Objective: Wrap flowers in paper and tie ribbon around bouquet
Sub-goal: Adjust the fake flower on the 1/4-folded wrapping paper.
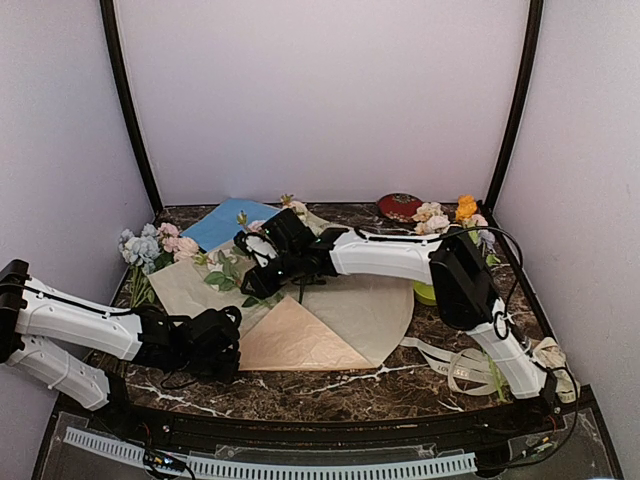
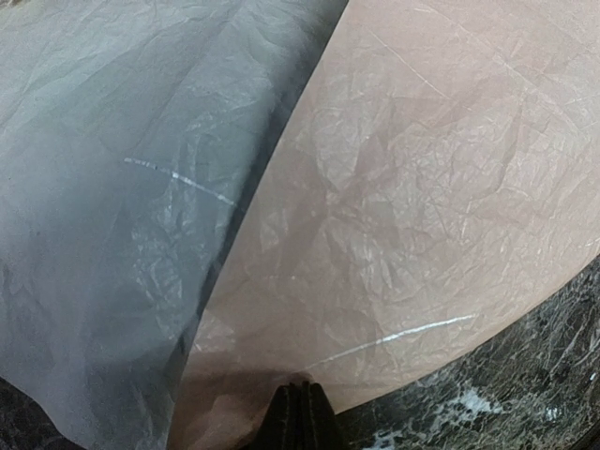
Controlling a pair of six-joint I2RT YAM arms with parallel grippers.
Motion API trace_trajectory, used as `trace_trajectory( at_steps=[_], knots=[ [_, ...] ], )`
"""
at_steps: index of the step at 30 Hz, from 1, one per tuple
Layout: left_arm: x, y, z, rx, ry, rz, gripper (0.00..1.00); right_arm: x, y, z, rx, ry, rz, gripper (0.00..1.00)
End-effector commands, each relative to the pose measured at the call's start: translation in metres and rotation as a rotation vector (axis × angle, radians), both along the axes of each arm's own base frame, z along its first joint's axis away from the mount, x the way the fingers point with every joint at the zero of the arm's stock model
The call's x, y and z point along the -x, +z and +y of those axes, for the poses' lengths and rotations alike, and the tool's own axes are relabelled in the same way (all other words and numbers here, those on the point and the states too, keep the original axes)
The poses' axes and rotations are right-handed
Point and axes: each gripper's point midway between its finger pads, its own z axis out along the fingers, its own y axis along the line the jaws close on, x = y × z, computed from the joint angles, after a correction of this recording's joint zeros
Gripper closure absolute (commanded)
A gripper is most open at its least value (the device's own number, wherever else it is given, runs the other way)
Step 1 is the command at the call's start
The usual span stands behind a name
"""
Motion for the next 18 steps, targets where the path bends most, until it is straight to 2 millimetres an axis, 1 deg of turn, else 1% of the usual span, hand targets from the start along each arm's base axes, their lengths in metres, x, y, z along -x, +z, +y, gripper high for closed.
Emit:
trace_trajectory(
  at_steps=[1,3,4,6,8,10,11,18],
  knots=[
    [0.026,-0.036,0.045,-0.177,-0.002,0.124,0.97,-0.006,0.000,0.020,-0.019,0.045,-0.105,0.53],
    [0.026,-0.036,0.044,-0.178,-0.004,0.124,0.97,0.000,-0.010,0.026,-0.018,0.071,-0.117,0.53],
    [0.026,-0.036,0.044,-0.178,-0.004,0.123,0.97,-0.001,-0.015,0.028,-0.008,0.059,-0.128,0.53],
    [0.026,-0.036,0.044,-0.180,-0.004,0.124,0.97,-0.011,-0.026,0.027,0.022,-0.011,-0.145,0.60],
    [0.026,-0.036,0.044,-0.180,-0.004,0.124,0.97,-0.026,-0.034,0.022,0.042,-0.102,-0.158,0.72],
    [0.025,-0.036,0.044,-0.180,-0.002,0.123,0.97,-0.037,-0.034,0.016,0.047,-0.177,-0.179,0.81],
    [0.026,-0.036,0.045,-0.179,-0.001,0.123,0.97,-0.042,-0.033,0.013,0.045,-0.212,-0.187,0.84],
    [0.026,-0.036,0.046,-0.179,0.003,0.124,0.97,-0.057,-0.021,0.007,-0.019,-0.341,-0.179,0.96]
  ],
)
